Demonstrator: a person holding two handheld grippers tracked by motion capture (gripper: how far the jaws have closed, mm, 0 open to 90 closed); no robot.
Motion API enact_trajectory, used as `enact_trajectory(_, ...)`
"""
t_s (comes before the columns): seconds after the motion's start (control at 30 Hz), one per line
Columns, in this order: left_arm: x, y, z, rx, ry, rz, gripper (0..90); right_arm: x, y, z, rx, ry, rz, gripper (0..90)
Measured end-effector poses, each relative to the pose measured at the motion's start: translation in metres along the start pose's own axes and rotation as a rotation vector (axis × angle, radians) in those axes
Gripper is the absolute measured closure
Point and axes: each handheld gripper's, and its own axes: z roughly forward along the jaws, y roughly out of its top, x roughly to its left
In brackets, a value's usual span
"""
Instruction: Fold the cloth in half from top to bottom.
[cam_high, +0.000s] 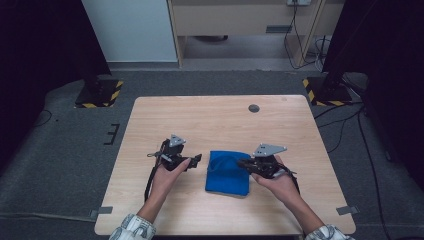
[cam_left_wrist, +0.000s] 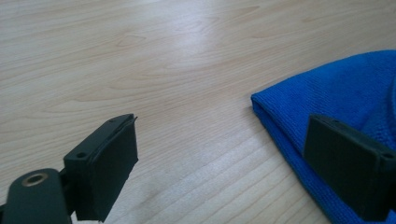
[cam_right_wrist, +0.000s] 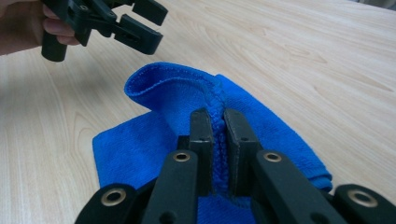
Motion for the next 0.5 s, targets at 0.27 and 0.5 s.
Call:
enact_trajectory(0.27,-0.006,-0.002,0.005,0.020,-0.009,0.015,9.2,0.005,-0.012,0.002,0.026,0.002,-0.017,82.9)
enact_trajectory(0.5,-0.007,-0.003,0.004,0.021,-0.006,0.017,9.1,0.002,-0.012,0.002,0.022,0.004,-0.004,83.0)
